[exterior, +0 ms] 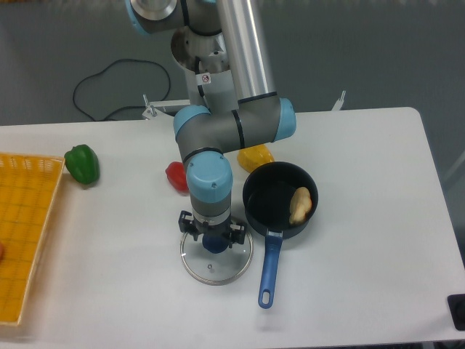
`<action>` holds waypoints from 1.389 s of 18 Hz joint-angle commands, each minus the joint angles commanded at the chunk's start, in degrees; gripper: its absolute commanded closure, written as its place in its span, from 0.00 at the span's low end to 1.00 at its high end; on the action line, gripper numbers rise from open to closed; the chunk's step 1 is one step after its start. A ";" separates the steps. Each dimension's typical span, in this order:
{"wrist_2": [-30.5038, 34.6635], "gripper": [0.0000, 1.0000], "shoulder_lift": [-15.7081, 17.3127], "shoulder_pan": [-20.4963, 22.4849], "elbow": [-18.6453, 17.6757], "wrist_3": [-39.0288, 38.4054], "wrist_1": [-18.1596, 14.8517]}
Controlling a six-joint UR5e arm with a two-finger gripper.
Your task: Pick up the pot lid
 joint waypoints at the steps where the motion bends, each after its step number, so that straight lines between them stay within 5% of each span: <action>1: 0.00 0.30 0.00 0.00 0.00 0.00 0.00; 11: -0.09 0.44 0.26 0.00 0.09 -0.09 0.09; 25: -0.53 0.44 4.65 -3.08 0.00 -0.62 -1.32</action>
